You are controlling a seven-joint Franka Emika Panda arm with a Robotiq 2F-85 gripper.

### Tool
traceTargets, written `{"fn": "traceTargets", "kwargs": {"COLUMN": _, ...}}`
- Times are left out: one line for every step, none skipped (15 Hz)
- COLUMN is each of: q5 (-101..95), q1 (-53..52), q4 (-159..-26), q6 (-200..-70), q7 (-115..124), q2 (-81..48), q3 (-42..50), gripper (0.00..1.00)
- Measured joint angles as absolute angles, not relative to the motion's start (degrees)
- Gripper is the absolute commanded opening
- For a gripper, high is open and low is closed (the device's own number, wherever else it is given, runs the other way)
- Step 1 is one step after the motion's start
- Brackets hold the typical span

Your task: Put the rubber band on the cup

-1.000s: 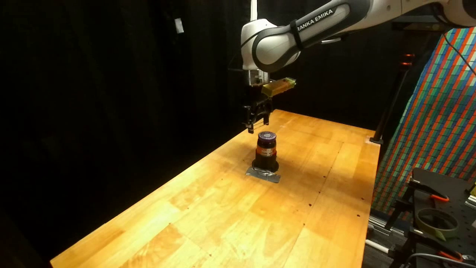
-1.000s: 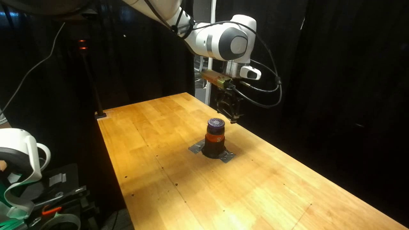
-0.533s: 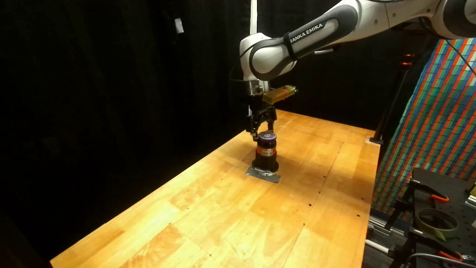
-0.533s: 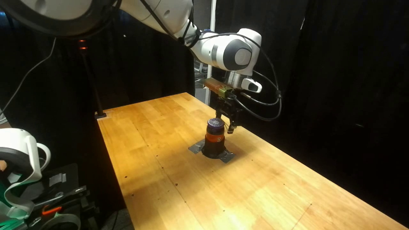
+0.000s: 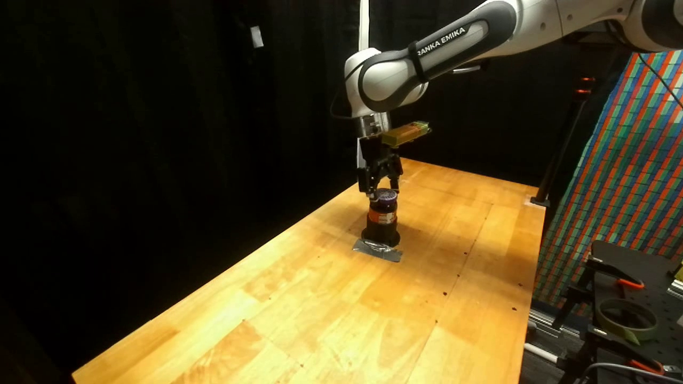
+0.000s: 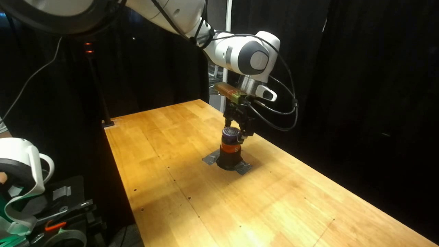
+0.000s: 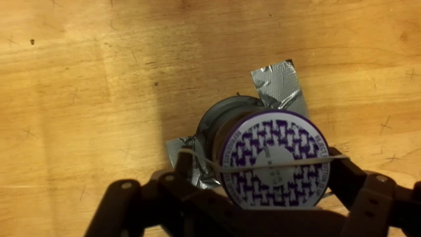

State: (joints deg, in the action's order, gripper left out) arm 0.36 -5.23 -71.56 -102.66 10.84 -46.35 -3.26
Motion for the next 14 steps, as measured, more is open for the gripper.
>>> {"fn": "traceTargets", "kwargs": {"q5": 0.40, "q1": -5.23, "q4": -72.33, "q6": -102.71, "q7": 10.83, "q2": -45.82, "q3": -3.26, "gripper": 1.00}}
{"fn": "traceTargets", "kwargs": {"q5": 0.47, "q1": -5.22, "q4": -73.16, "q6": -102.76, "q7": 10.83, "q2": -45.24, "q3": -3.26, "gripper": 1.00}}
{"fn": "traceTargets", "kwargs": {"q5": 0.60, "q1": -5.22, "q4": -74.08, "q6": -102.81, "q7": 10.78, "q2": -44.62, "q3": -3.26, "gripper": 1.00}}
{"fn": "traceTargets", "kwargs": {"q5": 0.77, "q1": -5.22, "q4": -75.04, "q6": -102.85, "q7": 10.70, "q2": -44.06, "q3": -3.26, "gripper": 1.00}}
{"fn": "traceTargets", "kwargs": {"q5": 0.93, "q1": -5.22, "q4": -76.11, "q6": -102.92, "q7": 10.63, "q2": -43.46, "q3": -3.26, "gripper": 1.00}}
{"fn": "traceTargets", "kwargs": {"q5": 1.06, "q1": -5.22, "q4": -77.30, "q6": -103.16, "q7": 10.56, "q2": -42.90, "q3": -3.26, "gripper": 1.00}}
{"fn": "traceTargets", "kwargs": {"q5": 1.18, "q1": -5.22, "q4": -78.59, "q6": -103.74, "q7": 10.49, "q2": -42.34, "q3": -3.26, "gripper": 1.00}}
{"fn": "traceTargets", "kwargs": {"q5": 1.26, "q1": -5.22, "q4": -79.98, "q6": -104.50, "q7": 10.49, "q2": -41.76, "q3": -3.26, "gripper": 1.00}}
{"fn": "traceTargets", "kwargs": {"q5": 1.28, "q1": -5.22, "q4": -81.43, "q6": -105.51, "q7": 10.49, "q2": -41.23, "q3": -3.26, "gripper": 1.00}}
{"fn": "traceTargets", "kwargs": {"q5": 1.29, "q1": -5.22, "q4": -83.02, "q6": -106.79, "q7": 10.49, "q2": -40.62, "q3": -3.25, "gripper": 1.00}}
{"fn": "traceTargets", "kwargs": {"q5": 1.29, "q1": -5.22, "q4": -84.65, "q6": -108.27, "q7": 10.49, "q2": -39.97, "q3": -3.22, "gripper": 1.00}}
{"fn": "traceTargets", "kwargs": {"q5": 1.29, "q1": -5.22, "q4": -86.24, "q6": -110.07, "q7": 10.53, "q2": -39.33, "q3": -3.16, "gripper": 1.00}}
{"fn": "traceTargets", "kwargs": {"q5": 1.29, "q1": -5.23, "q4": -87.96, "q6": -112.15, "q7": 10.58, "q2": -38.58, "q3": -3.08, "gripper": 1.00}}
{"fn": "traceTargets", "kwargs": {"q5": 1.29, "q1": -5.24, "q4": -89.56, "q6": -114.39, "q7": 10.66, "q2": -37.89, "q3": -2.98, "gripper": 1.00}}
